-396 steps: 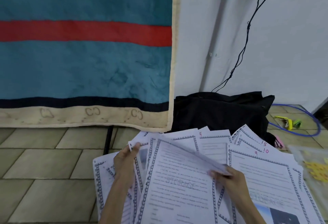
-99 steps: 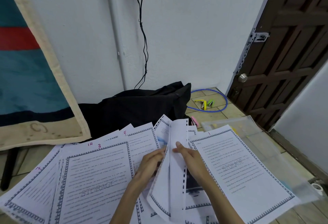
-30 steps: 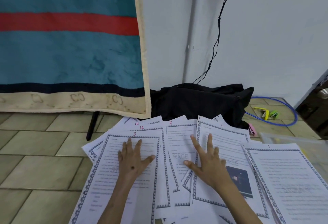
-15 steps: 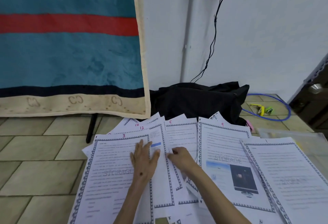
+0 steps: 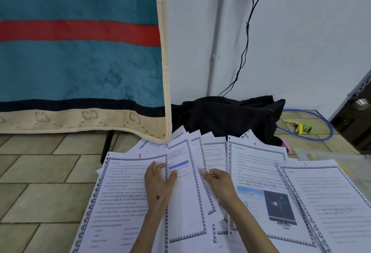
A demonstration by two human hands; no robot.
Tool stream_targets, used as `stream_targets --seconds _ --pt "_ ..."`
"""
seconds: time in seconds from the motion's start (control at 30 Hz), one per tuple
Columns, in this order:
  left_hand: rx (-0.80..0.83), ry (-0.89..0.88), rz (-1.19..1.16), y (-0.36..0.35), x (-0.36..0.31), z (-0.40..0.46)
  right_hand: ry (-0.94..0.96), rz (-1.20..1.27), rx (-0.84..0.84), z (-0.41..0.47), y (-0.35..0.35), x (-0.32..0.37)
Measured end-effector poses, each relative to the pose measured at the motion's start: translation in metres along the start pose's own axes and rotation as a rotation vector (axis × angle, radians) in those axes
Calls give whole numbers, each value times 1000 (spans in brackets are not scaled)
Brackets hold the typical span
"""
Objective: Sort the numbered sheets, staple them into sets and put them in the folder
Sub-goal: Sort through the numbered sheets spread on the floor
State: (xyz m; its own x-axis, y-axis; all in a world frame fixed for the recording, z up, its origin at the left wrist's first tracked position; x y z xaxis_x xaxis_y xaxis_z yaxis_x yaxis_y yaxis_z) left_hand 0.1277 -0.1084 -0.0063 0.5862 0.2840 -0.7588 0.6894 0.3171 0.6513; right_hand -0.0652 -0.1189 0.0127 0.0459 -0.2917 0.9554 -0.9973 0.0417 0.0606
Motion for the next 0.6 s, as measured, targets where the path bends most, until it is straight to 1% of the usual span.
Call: stream_targets --seconds 0.07,0.13,0.2,0.27,0.37,0.43,0.5,0.6 --pt "1 -45 114 -2 1 1 -45 17 -2 1 15 -2" --pt "30 -88 247 -5 0 1 -106 110 -19 1 28 -4" --pt "85 -118 369 -12 0 -1 -144 174 -86 0 40 -4" --pt "120 -135 452 -16 0 -1 -131 181 -139 -1 51 -2" --pt "156 -135 531 -18 2 0 -22 77 -199 -3 71 8" --pt "156 -143 554 -18 2 2 61 -75 -255 -5 86 16" --pt "153 -148 549 -18 3 3 118 -171 -320 -2 100 15" --pt "144 -152 526 -19 4 4 123 -350 -367 1 112 14"
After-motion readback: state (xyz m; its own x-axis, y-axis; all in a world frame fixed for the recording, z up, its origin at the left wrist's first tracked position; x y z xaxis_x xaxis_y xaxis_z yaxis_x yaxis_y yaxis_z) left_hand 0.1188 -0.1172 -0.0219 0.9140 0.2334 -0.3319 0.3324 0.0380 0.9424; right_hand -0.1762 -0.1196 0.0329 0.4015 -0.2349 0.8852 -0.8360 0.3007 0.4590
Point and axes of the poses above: each hand's wrist, its own z-axis towards the middle knuckle, its own y-axis out of the back of the hand, x = y × z, the point moved 5 cm from there along z, towards the middle knuckle, and after that the axes turned 10 degrees about z, right-handed, at the moved point
